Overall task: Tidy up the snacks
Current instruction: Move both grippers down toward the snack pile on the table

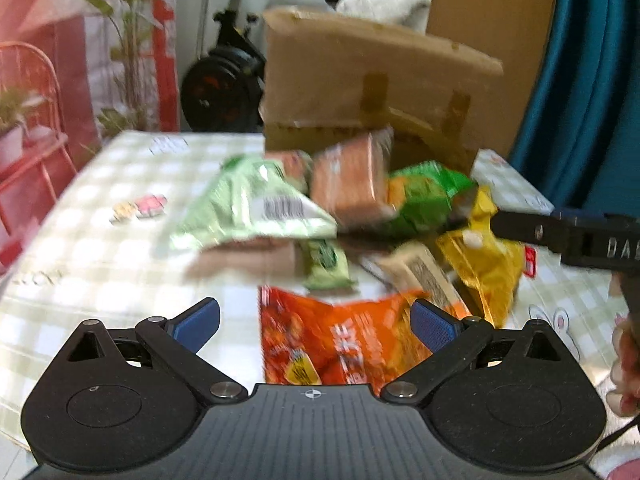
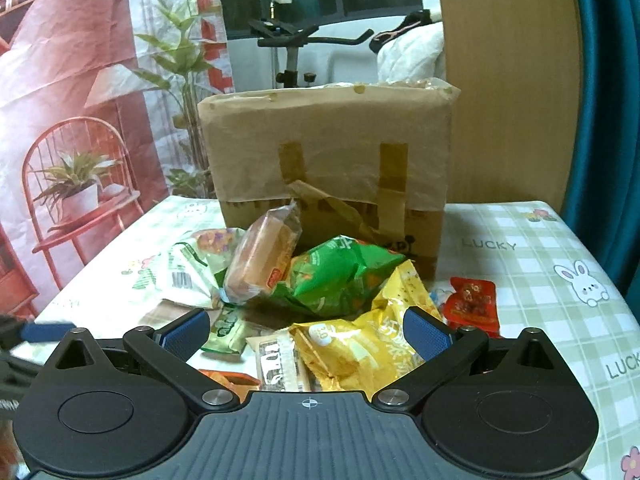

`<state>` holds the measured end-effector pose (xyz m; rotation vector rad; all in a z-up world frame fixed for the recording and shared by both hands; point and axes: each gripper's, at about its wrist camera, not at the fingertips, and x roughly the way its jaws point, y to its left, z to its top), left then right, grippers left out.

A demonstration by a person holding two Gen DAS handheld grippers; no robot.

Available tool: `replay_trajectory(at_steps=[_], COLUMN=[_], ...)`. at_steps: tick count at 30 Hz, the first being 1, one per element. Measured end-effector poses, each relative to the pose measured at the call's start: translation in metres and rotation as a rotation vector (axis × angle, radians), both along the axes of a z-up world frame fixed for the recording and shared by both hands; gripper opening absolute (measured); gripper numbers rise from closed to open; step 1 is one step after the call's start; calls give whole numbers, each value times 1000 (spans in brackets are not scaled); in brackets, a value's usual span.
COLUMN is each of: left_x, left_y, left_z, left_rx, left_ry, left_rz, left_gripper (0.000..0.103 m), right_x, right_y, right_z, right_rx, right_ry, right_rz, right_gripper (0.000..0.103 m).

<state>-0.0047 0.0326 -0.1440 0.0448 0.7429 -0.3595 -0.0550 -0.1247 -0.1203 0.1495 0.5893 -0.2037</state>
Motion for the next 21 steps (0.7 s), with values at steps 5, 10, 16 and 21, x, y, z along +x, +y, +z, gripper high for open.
replay_trajectory(at_steps=[5,10,16,21], left_x=[2,11,15,23], left_y=[0,-8,-6,-6], left_z=[-11,-22,-26,-35], left_rx=[-8,39,14,-12], left_ry=[50,103,96,130], left_rz=[-14,-55,-55,-65], left_gripper=[102,102,102,103], right_x=[0,0,0,0], right_y=[-5,-3,-3,-9], right_z=[-3,-4,-4,-9], right_rx=[24,24,25,40], right_ry=[15,17,22,28], right_rz=[-9,2,-6,-17], right_gripper=[102,102,102,102])
